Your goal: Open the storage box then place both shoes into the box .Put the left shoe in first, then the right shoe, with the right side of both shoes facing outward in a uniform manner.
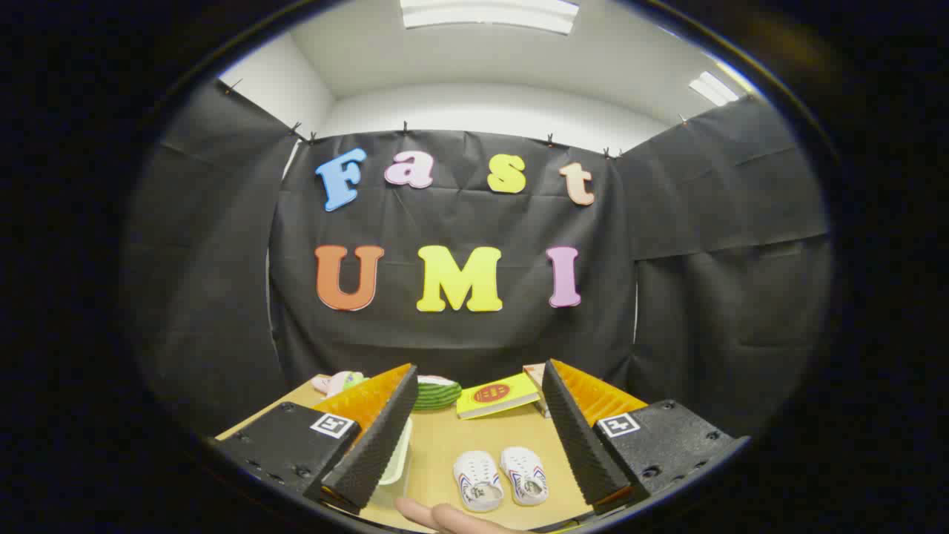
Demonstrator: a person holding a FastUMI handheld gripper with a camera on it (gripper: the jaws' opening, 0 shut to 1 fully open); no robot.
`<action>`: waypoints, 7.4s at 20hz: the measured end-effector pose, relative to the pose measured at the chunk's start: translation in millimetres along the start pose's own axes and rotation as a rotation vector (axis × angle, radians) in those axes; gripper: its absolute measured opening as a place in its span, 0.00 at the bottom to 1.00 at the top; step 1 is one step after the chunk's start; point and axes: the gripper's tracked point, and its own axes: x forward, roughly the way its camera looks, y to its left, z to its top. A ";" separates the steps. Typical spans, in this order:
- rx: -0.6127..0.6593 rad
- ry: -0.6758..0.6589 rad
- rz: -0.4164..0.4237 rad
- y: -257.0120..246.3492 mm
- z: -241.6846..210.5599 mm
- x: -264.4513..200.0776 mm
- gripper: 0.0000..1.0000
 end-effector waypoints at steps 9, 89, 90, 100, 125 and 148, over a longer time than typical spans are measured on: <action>-0.002 -0.006 0.035 11.0 6.0 -5.9 1.00; 0.734 1.106 1.005 163.2 -155.2 147.2 0.05; 0.712 1.105 0.996 172.1 -148.3 146.1 0.05; 0.653 1.041 0.986 296.9 -84.4 128.7 0.08; 0.230 0.923 0.719 179.6 -152.1 115.3 1.00; -0.114 1.322 0.220 -59.2 -382.1 128.8 0.68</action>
